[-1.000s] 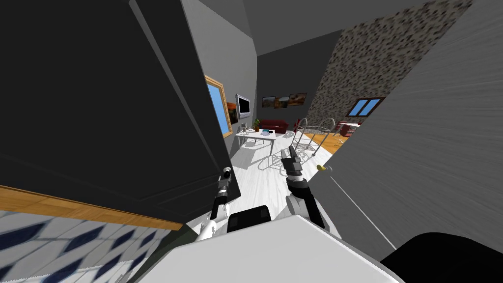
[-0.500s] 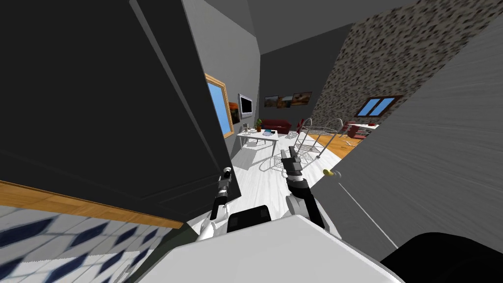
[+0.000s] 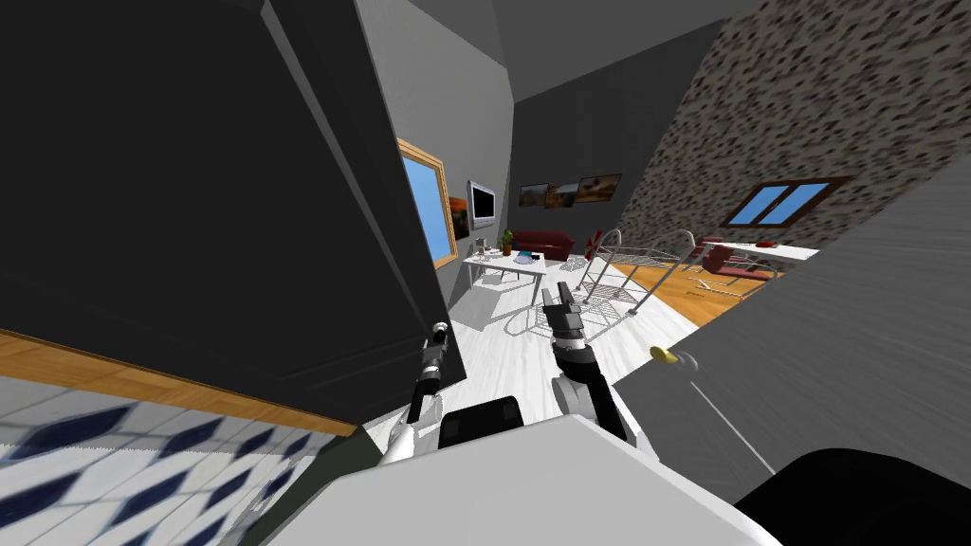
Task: Push the door open
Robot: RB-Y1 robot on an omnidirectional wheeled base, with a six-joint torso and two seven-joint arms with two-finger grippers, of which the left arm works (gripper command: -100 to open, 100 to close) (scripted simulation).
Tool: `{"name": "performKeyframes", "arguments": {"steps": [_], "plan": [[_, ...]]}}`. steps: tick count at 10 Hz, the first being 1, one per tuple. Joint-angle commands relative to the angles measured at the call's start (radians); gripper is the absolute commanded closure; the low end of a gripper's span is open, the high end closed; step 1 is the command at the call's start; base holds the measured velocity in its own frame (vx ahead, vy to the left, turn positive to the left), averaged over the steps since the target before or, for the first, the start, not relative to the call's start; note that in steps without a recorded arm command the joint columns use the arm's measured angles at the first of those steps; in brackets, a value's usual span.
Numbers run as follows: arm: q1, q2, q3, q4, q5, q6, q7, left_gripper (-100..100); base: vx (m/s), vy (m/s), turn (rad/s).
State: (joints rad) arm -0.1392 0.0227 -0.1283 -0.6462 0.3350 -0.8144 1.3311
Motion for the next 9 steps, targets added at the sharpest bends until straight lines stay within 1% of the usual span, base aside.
{"name": "performKeyframes", "arguments": {"steps": [1, 3, 5, 6, 7, 8, 9], "plan": [[0.026, 0.019, 0.022, -0.039, 0.007, 0.007, -0.008, 100, 0.055, -0.031, 0.055], [0.027, 0.016, 0.022, -0.042, 0.004, 0.008, -0.007, 100, 0.045, -0.022, 0.059], [0.032, 0.007, 0.021, -0.048, -0.004, 0.011, -0.003, 100, 0.080, -0.052, 0.135], [0.032, 0.007, 0.021, -0.048, -0.004, 0.011, -0.003, 100, 0.070, -0.050, 0.060], [0.035, 0.001, 0.021, -0.053, -0.009, 0.014, -0.001, 100, 0.076, -0.053, 0.150], [0.035, 0.001, 0.021, -0.053, -0.009, 0.014, -0.001, 100, 0.076, -0.046, 0.096], [0.035, 0.001, 0.021, -0.053, -0.009, 0.014, -0.001, 100, 0.040, -0.010, -0.007]]}}
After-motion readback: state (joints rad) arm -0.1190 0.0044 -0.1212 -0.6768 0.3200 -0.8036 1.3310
